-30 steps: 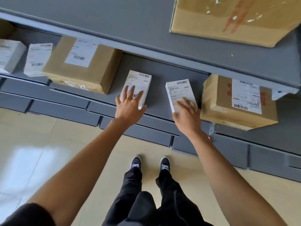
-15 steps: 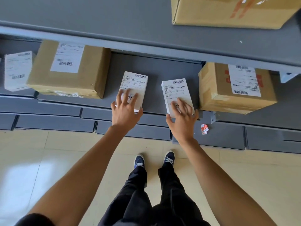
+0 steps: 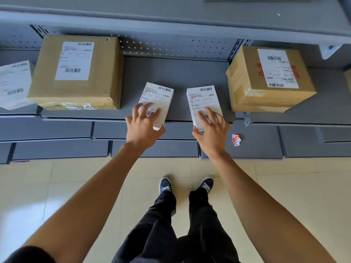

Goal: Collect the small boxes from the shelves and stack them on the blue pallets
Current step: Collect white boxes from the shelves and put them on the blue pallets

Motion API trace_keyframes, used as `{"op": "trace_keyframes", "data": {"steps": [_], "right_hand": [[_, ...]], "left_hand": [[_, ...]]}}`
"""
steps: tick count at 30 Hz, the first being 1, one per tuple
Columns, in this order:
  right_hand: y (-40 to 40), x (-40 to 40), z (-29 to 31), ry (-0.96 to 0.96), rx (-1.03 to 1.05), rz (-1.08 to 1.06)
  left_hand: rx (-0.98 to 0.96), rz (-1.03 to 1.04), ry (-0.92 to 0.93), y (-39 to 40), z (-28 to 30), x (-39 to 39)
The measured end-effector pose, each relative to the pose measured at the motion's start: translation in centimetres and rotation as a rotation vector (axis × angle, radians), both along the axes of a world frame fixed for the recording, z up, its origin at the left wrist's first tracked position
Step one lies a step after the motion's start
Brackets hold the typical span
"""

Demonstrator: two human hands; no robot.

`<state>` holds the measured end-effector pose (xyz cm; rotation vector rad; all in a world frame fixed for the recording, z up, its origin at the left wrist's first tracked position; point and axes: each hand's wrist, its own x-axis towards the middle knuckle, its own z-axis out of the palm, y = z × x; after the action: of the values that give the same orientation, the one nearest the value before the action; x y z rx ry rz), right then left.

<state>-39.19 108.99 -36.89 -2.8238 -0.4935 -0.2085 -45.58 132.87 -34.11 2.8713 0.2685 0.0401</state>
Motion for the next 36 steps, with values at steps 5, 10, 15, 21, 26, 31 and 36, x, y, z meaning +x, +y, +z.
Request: {"op": "trace_keyframes", "data": {"steps": [5,10,15,21,26,31,36], "right_hand": [[0.0,-1.1,1.1,-0.024,-0.012,-0.029],[-1.4,-4.2,2.4,-0.087,0.046,-0.028],[-5.3,-8.8,3.5,-0.165,0.116,-0.083],[-13.1,-16.6,6.6,-0.256,0.123,-0.177],[-20.3,-24.4,10.3,-0.305,0.144,-0.326],[-26.8,-31.1,13.3,-0.406,0.149,-0.471],[-31.9,-35.6,15.8,-0.421,0.145,-0.614]], "left_hand": [[-0.046,-0.043,-0.107,-0.4,0.4,-1.4],[-0.043,-0.118,-0.263,-2.1,1.0,-3.3],[-0.026,-0.189,-0.337,-4.7,1.8,-6.1],[-0.02,-0.331,-0.437,-11.2,4.0,-11.1],[-0.045,-0.501,-0.516,-18.4,6.7,-15.8],[-0.063,-0.657,-0.579,-25.3,10.1,-19.0],[-0.079,-0.784,-0.635,-31.6,13.9,-19.9]]}}
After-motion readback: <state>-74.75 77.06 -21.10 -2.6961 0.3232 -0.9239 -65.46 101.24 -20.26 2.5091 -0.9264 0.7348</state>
